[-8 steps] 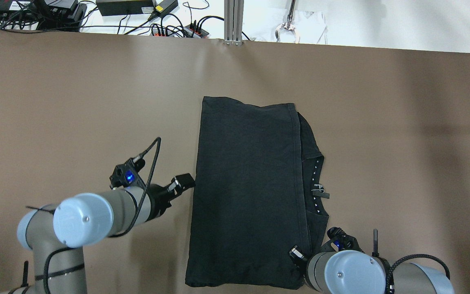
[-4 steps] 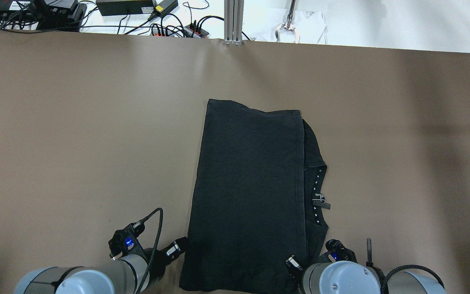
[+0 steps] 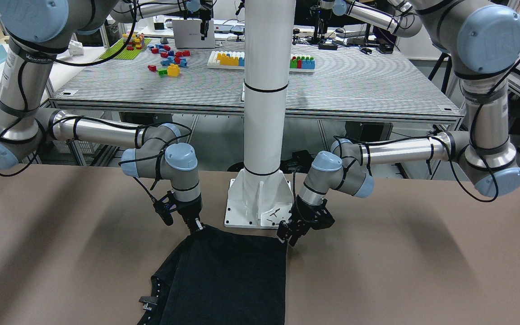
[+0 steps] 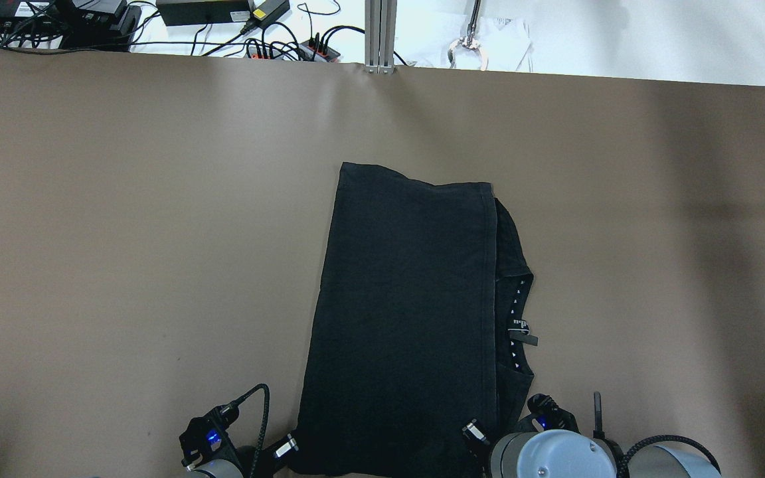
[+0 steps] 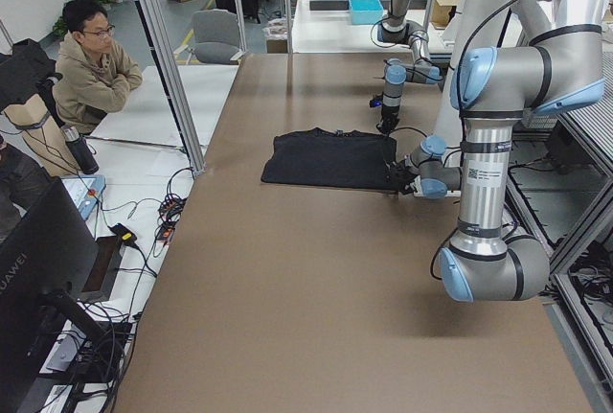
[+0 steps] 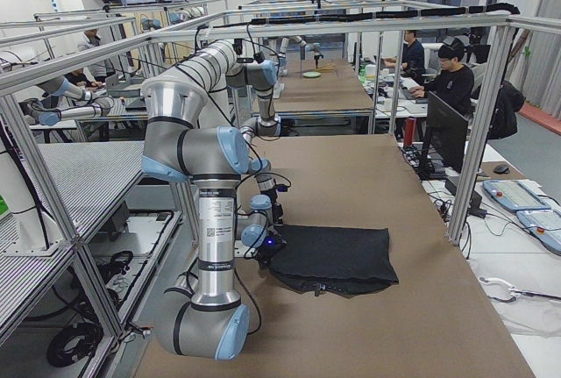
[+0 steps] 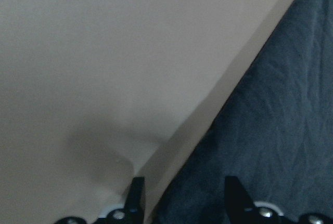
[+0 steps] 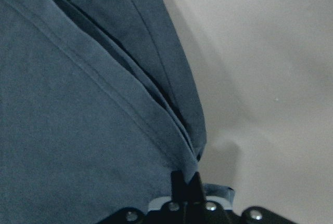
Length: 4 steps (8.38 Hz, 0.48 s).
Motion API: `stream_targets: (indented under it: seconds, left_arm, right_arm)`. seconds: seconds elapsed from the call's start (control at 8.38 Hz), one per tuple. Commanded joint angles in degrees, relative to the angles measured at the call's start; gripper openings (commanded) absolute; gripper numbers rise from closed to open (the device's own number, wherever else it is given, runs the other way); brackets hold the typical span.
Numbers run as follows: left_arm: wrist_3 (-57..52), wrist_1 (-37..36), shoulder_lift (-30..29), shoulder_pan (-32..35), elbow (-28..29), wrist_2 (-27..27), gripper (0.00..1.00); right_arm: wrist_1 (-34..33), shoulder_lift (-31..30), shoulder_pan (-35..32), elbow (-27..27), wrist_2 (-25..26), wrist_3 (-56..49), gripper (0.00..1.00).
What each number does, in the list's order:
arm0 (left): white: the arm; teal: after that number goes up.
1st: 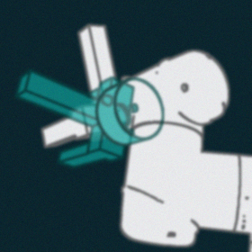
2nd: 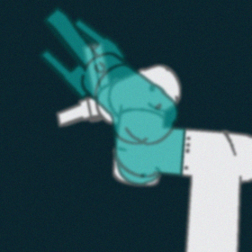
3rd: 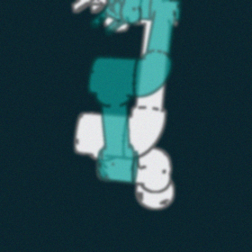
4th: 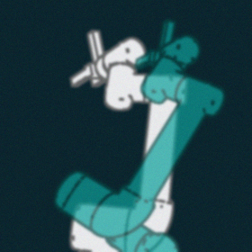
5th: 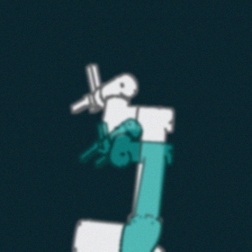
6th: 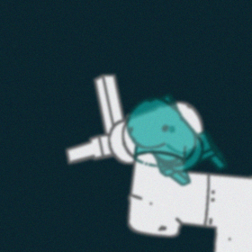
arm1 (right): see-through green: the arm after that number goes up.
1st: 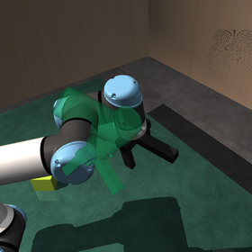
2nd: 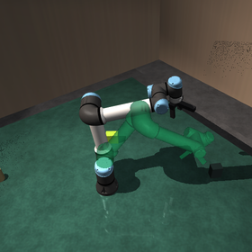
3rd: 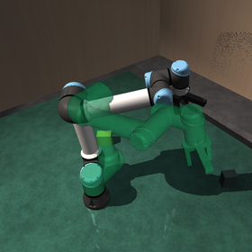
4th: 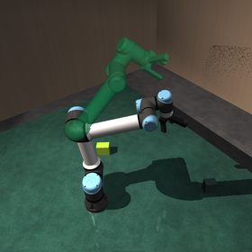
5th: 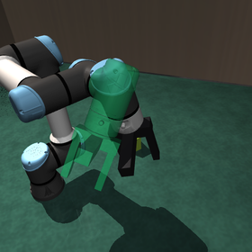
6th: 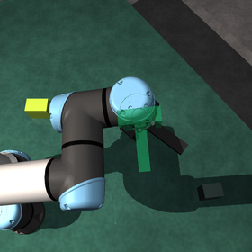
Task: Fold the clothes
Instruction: 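Lower the left gripper to the shirt's other near corner and grasp it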
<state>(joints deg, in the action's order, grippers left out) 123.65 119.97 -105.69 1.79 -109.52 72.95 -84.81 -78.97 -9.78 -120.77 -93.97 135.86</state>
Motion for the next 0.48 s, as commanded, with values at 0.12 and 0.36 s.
stream_targets:
  seconds: [0.12, 0.36]
  left_arm:
    - [1.9, 0.0, -0.6, -2.0, 0.4, -1.8, 0.23]
    - [2.6, 0.0, -0.3, -2.1, -0.2, -1.6, 0.00]
  right_arm:
    - [0.0, -0.1, 0.0, 0.0, -0.1, 0.0, 0.00]
    - [0.0, -0.2, 0.0, -0.3, -0.1, 0.0, 0.00]
